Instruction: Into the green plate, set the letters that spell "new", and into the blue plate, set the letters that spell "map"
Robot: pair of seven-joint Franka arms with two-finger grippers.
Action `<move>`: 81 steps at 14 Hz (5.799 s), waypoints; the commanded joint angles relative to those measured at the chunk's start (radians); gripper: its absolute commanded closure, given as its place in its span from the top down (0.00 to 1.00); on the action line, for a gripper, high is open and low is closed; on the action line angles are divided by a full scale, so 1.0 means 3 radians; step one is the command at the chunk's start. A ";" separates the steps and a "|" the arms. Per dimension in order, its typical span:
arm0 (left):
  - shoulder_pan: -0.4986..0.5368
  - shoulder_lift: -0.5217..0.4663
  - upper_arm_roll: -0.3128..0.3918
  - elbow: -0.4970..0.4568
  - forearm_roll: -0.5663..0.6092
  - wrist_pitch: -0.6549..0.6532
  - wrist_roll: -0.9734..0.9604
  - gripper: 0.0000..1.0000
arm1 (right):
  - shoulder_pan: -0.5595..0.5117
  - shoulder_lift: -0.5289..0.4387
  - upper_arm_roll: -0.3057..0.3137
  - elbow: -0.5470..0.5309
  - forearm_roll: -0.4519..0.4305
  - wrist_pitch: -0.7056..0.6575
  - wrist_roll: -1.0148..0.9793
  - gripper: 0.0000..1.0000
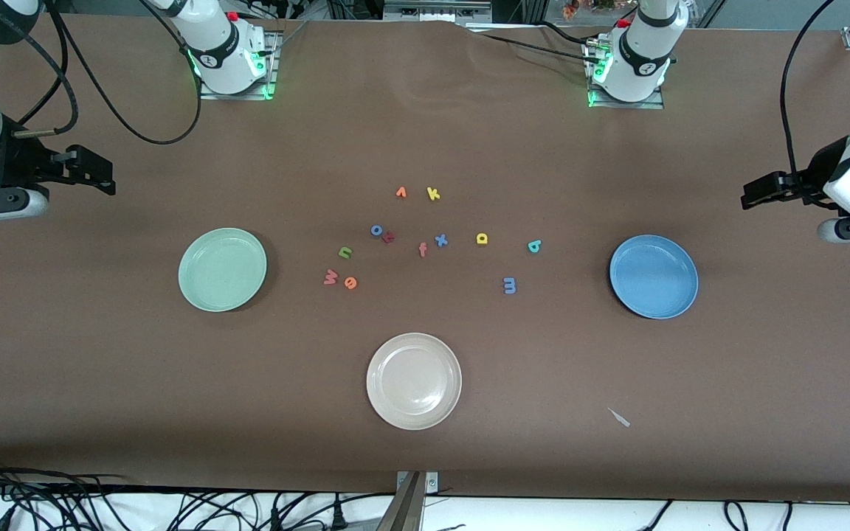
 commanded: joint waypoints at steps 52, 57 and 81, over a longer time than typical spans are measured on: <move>-0.1314 0.0708 -0.0330 -0.1059 -0.0090 0.2014 -0.2029 1.00 | 0.0453 0.0685 0.0801 -0.1312 -0.0154 0.2286 0.2617 1.00; -0.1569 0.0912 -0.0500 -0.1480 0.0007 0.2879 -0.2525 1.00 | 0.0699 0.1084 0.0796 -0.1312 -0.0671 0.2690 0.2647 1.00; -0.1856 0.1741 -0.0515 -0.1133 0.0733 0.3213 -0.3038 0.53 | 0.0704 0.1780 0.0699 -0.1312 -0.0948 0.3565 0.2806 0.91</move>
